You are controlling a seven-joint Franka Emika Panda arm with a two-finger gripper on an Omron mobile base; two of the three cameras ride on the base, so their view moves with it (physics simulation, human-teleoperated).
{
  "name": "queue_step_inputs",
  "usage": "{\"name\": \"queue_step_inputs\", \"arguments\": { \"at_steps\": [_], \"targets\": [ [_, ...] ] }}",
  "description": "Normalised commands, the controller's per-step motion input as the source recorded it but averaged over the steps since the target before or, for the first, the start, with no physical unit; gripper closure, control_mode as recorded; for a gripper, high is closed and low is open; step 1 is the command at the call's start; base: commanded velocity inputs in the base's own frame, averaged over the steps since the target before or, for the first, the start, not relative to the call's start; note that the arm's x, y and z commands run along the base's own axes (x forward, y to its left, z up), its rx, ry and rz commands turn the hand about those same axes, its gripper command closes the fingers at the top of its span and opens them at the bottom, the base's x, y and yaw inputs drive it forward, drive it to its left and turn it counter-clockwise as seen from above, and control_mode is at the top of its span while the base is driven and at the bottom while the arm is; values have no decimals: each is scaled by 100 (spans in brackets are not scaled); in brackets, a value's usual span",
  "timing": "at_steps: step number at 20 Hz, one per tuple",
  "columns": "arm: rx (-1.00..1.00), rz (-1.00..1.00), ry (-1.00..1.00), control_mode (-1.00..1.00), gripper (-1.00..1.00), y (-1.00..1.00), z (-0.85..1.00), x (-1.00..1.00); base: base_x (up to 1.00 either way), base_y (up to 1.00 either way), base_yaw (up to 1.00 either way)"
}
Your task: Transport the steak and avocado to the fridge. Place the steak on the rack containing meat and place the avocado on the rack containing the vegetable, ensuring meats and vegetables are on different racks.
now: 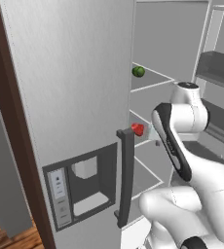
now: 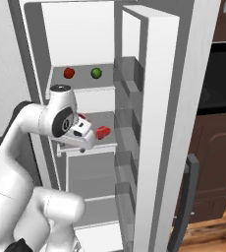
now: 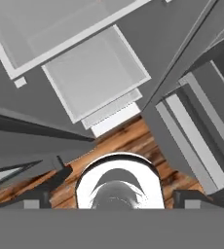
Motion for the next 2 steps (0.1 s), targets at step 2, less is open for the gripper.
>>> {"name": "queue_step_inputs", "arguments": {
  "at_steps": [2],
  "targets": [
    [0,0,-8,-100,-100,2,81,-79,0,0,0]
  ]
}}
